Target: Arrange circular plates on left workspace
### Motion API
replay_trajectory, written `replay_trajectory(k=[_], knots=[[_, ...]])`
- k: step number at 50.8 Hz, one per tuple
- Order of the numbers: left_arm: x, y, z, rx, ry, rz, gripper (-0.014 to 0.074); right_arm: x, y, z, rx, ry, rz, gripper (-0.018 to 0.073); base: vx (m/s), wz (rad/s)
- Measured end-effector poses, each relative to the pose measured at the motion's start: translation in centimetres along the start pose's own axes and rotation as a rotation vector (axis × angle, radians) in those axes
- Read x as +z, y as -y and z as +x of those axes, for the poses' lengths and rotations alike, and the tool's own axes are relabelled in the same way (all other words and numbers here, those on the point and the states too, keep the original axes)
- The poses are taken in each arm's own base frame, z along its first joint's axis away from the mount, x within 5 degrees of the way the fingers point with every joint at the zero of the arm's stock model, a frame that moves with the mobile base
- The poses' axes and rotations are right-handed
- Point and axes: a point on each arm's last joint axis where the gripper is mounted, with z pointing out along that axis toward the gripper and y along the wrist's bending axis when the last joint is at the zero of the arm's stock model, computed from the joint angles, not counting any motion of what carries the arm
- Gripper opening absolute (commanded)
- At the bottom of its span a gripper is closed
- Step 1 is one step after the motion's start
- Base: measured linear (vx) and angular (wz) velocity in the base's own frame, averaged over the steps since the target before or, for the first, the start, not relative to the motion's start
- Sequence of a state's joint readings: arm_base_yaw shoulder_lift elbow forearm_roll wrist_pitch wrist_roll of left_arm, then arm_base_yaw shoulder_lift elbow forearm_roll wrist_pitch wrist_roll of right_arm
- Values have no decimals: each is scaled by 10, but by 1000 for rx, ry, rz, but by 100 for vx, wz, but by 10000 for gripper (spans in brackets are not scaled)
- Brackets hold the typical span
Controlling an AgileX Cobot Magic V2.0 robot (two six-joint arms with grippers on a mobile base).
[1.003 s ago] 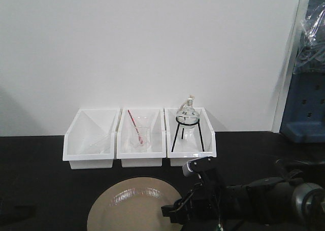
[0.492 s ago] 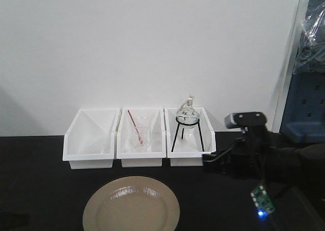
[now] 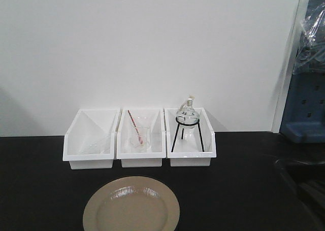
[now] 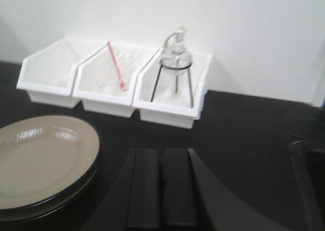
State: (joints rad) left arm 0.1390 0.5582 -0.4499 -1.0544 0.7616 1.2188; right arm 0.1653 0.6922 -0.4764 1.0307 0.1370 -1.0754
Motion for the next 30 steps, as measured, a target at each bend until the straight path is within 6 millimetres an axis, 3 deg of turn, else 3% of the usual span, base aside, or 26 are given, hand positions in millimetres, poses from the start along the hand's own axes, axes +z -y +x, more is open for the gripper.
replay_trajectory(k=[5, 10, 30], knots=[[-16, 15, 7, 19, 71, -18, 0, -26, -1, 21, 21, 68, 38, -3, 0, 0], [-27, 25, 13, 55, 133, -41, 0, -39, -2, 33, 33, 113, 53, -3, 0, 0], [-41, 46, 19, 129, 167, 32, 0, -44, -2, 38, 39, 133, 60, -2, 0, 0]])
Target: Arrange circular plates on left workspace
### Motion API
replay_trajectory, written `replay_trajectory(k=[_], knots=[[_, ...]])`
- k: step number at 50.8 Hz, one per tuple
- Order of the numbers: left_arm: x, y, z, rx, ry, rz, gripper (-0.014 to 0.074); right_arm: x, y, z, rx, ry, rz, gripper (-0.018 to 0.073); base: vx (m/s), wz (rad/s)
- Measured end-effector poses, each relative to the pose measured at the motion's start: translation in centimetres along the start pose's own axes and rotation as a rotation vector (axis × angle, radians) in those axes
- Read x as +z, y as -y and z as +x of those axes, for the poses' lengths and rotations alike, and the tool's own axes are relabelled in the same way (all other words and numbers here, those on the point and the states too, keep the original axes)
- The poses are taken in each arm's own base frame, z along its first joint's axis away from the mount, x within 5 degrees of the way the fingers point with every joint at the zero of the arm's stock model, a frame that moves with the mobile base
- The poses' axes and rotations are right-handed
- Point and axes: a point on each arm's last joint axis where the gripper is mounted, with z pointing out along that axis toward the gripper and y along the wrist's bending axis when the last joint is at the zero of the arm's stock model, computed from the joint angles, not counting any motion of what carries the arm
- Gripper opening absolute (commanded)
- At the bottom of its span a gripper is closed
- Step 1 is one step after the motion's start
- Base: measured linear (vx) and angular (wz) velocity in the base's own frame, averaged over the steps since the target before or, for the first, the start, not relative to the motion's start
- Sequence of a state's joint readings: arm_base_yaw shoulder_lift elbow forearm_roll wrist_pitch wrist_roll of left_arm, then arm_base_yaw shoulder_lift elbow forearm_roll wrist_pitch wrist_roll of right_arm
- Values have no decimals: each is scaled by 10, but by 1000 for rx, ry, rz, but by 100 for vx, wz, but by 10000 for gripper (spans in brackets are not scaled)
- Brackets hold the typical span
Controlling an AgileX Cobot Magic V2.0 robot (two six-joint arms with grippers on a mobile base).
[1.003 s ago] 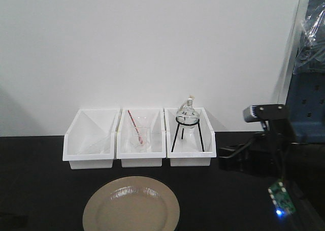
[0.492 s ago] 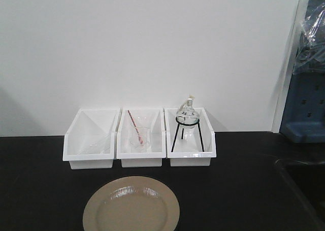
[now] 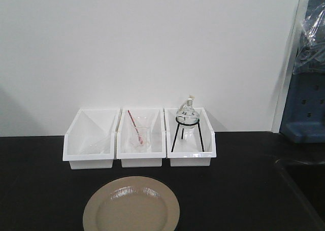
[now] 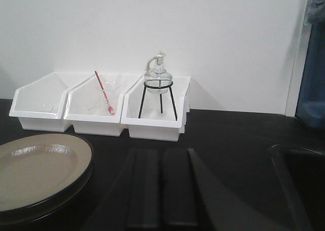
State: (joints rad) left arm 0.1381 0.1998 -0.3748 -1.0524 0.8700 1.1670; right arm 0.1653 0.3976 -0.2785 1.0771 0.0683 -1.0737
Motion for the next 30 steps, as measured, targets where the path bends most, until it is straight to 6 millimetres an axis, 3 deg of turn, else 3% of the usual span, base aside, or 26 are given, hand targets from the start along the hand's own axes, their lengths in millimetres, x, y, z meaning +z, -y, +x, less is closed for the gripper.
replay_trajectory(k=[17, 30], knots=[[2, 4, 7, -13, -30, 49, 0, 0, 0, 0, 0, 0, 0, -2, 0, 0], [6, -3, 42, -43, 15, -127, 0, 0, 0, 0, 0, 0, -1, -2, 0, 0]])
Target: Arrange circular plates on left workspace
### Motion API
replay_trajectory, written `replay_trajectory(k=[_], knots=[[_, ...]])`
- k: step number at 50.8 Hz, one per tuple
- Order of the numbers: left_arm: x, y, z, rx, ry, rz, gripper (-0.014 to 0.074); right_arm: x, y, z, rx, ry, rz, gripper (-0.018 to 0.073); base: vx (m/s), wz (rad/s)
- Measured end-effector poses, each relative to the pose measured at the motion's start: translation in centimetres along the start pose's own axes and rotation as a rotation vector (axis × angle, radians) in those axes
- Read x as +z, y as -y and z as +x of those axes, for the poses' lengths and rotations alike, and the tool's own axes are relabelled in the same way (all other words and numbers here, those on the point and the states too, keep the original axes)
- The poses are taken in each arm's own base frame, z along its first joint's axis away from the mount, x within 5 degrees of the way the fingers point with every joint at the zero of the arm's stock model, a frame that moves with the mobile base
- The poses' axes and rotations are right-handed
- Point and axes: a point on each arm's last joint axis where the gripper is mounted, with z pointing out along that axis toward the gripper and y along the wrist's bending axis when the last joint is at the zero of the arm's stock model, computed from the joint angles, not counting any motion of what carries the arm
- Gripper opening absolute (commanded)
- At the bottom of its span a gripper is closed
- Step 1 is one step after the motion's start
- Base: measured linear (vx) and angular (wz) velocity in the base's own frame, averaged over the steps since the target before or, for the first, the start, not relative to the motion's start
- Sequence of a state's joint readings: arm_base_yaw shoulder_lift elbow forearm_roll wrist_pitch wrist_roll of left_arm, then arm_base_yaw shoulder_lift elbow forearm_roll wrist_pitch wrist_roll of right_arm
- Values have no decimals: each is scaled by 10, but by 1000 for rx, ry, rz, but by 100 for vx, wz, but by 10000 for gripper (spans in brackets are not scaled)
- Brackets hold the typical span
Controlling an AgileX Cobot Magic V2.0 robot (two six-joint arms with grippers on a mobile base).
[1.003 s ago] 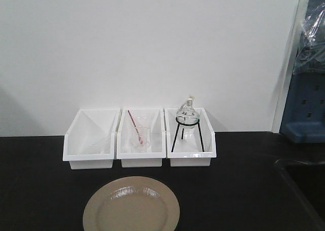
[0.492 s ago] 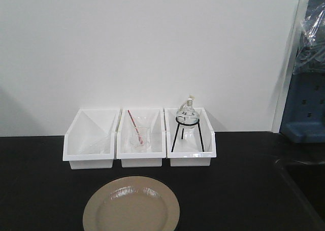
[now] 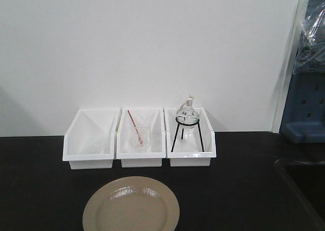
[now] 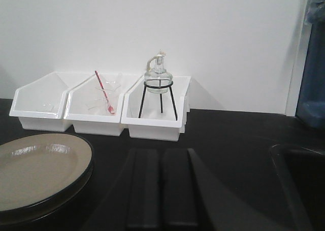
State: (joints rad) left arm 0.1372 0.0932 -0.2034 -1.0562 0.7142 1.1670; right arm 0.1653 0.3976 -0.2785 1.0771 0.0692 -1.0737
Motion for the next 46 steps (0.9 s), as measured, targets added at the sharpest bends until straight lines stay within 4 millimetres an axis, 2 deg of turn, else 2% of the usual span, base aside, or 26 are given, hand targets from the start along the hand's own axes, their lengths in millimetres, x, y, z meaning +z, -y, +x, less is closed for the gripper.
replay_trajectory(k=[9, 23, 27, 33, 40, 46], knots=[[0, -12, 27, -83, 69, -193, 0, 0, 0, 0, 0, -1, -2, -2, 0, 0], [2, -33, 61, -280, 17, -439, 0, 0, 0, 1, 1, -2, -2, -2, 0, 0], [0, -39, 60, -317, 71, -511, 0, 0, 0, 1, 1, -2, -2, -2, 0, 0], [-3, -43, 57, -224, 95, -561, 0, 0, 0, 1, 1, -3, -2, -2, 0, 0], [-4, -44, 52, -136, 126, -559, 0, 0, 0, 1, 1, -3, -2, -2, 0, 0], [-3, -43, 52, -154, 134, -531, 0, 0, 0, 1, 1, -3, -2, -2, 0, 0]])
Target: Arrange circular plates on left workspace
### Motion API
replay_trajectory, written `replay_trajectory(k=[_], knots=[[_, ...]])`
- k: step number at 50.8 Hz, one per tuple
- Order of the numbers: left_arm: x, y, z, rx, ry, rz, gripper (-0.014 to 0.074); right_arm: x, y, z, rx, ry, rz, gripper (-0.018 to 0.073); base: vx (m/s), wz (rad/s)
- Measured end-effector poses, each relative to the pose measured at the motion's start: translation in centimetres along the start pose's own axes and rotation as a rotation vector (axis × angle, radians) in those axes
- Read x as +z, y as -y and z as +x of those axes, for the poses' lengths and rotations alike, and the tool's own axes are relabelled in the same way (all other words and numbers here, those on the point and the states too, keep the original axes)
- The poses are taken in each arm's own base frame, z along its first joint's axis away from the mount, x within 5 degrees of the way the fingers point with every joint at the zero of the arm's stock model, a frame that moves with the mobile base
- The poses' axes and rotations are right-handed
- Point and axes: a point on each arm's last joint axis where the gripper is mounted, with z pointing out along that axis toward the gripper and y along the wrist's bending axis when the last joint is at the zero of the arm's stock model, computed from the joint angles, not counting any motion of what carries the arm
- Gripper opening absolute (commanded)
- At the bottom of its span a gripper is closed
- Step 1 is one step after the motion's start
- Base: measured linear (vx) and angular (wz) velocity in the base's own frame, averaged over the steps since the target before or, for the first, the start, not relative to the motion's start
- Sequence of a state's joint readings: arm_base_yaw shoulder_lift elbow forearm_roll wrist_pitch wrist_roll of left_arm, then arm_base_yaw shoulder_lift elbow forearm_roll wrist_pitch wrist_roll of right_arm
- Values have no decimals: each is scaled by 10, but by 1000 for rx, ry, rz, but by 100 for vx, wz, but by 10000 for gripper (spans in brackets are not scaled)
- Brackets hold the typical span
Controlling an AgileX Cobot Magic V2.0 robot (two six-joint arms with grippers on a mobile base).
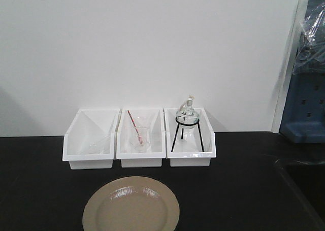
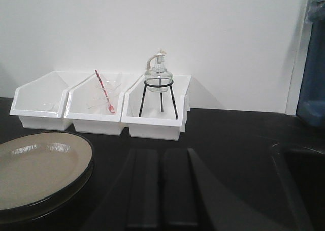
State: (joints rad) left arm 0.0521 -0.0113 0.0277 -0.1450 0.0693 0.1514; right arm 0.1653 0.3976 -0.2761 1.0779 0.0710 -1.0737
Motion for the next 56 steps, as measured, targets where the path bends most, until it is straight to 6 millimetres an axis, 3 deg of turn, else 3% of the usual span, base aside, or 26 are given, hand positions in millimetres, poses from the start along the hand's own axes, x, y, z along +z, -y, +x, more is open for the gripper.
replay_trajectory(k=[10, 36, 42, 48, 56], knots=[[0, 1, 2, -85, -25, 15, 0, 0, 0, 0, 0, 0, 0, -2, 0, 0], [0, 1, 2, -96, -28, 17, 0, 0, 0, 0, -2, 0, 0, -2, 0, 0], [0, 2, 3, -96, -29, 17, 0, 0, 0, 2, -84, -15, -2, -2, 0, 0], [0, 2, 3, -96, -29, 17, 0, -1, -2, 11, -111, -100, -26, -2, 0, 0], [0, 2, 3, -96, -29, 17, 0, -8, 4, 39, -26, -145, 42, -2, 0, 0]])
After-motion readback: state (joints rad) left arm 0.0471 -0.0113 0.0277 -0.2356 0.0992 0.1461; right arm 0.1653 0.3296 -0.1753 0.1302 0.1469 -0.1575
